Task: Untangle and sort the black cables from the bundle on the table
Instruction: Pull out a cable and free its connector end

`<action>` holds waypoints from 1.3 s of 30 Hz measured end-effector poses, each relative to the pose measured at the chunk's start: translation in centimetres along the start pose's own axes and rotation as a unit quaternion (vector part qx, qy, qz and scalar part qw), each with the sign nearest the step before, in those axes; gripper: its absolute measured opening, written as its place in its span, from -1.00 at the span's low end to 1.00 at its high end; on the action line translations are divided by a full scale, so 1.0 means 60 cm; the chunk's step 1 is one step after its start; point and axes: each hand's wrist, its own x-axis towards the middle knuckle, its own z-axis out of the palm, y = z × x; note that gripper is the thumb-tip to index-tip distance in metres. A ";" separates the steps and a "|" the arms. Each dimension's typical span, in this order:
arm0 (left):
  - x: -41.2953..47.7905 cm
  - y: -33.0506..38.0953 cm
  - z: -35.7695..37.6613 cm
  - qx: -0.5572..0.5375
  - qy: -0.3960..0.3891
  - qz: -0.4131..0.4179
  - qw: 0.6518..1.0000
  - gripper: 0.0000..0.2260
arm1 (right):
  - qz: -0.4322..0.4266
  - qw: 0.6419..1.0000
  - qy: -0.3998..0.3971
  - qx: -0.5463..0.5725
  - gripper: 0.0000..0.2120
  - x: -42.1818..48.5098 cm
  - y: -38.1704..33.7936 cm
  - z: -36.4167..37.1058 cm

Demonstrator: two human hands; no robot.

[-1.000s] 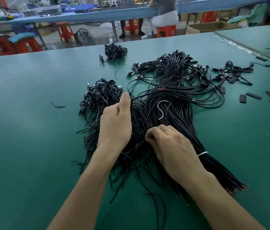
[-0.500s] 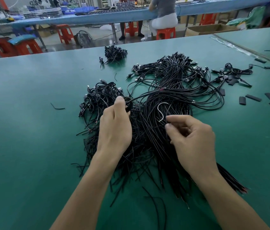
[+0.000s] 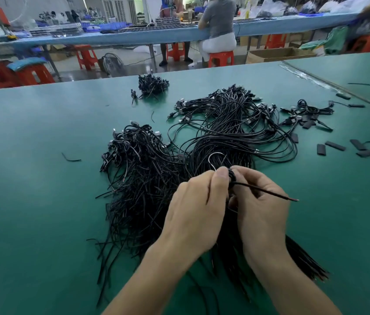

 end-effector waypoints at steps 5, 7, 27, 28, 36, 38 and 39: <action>0.010 -0.016 -0.012 -0.077 0.044 -0.032 0.995 -0.68 | -0.087 0.981 -0.036 -0.171 -0.89 -0.013 0.006 0.005; 0.014 -0.022 -0.012 -0.135 0.043 -0.059 0.988 -0.70 | -0.113 0.971 -0.037 -0.206 -0.88 -0.015 0.006 0.005; 0.021 -0.033 -0.030 -0.141 -0.088 -0.128 0.978 -0.57 | -0.403 0.797 -0.167 -0.418 -0.82 -0.015 -0.007 -0.017; 0.021 -0.030 -0.035 -0.146 -0.110 -0.134 0.974 -0.60 | -0.403 0.803 -0.170 -0.405 -0.83 -0.014 -0.007 -0.017; 0.016 -0.012 -0.050 -0.123 -0.267 -0.168 0.941 -0.37 | -0.278 0.860 -0.207 -0.373 -0.92 -0.012 -0.013 -0.018; 0.015 -0.017 -0.058 -0.133 -0.328 -0.147 0.924 -0.36 | -0.238 0.848 -0.253 -0.401 -0.85 -0.013 -0.021 -0.020; 0.017 -0.025 -0.063 -0.131 -0.347 -0.142 0.918 -0.38 | -0.218 0.847 -0.270 -0.403 -0.85 -0.013 -0.024 -0.021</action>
